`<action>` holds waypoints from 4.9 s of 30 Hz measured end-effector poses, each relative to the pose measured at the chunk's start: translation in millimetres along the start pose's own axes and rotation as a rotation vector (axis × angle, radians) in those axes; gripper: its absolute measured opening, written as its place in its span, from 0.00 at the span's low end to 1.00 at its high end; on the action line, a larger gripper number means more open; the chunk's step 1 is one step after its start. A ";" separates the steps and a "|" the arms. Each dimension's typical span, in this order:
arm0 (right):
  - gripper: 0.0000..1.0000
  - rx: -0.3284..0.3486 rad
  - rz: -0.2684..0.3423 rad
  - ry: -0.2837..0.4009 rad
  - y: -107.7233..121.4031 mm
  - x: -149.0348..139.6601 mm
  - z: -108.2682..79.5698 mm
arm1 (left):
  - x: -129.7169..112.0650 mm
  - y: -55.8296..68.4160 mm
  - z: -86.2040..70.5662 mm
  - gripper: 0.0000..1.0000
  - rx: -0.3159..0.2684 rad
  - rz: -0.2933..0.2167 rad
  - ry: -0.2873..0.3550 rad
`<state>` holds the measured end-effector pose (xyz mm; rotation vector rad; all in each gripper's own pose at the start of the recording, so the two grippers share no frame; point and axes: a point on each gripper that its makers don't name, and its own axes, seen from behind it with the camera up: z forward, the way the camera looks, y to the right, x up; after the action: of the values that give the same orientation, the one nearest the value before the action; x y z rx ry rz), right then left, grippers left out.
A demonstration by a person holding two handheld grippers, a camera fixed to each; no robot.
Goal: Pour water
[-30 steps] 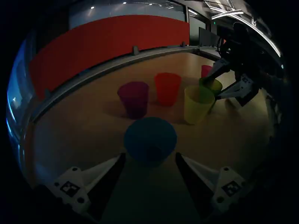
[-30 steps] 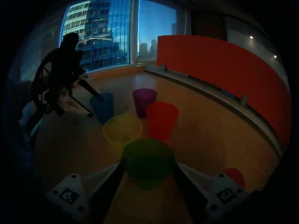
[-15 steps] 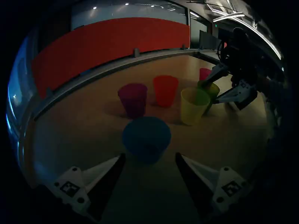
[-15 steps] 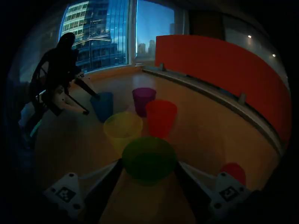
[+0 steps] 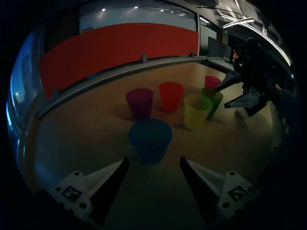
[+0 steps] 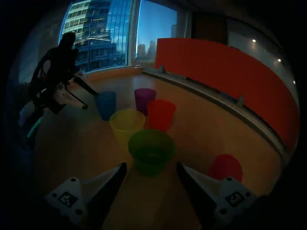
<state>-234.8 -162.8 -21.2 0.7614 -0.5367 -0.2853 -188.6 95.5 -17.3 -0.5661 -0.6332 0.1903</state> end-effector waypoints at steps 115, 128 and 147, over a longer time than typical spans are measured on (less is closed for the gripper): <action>1.00 -0.766 0.279 0.572 87.9 83.0 -162.2 | 28.7 -79.4 -76.1 0.99 0.615 -0.253 0.668; 1.00 -0.763 0.282 0.574 89.3 82.8 -161.3 | 27.1 -78.3 -70.3 0.99 0.610 -0.244 0.643; 1.00 -0.794 0.225 0.583 84.1 76.0 -174.1 | 26.6 -78.5 -70.2 0.99 0.608 -0.242 0.642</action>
<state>-70.4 -36.9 -38.2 -0.0106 0.0674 -0.0408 -124.9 8.1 -6.9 0.0549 0.0017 -0.0366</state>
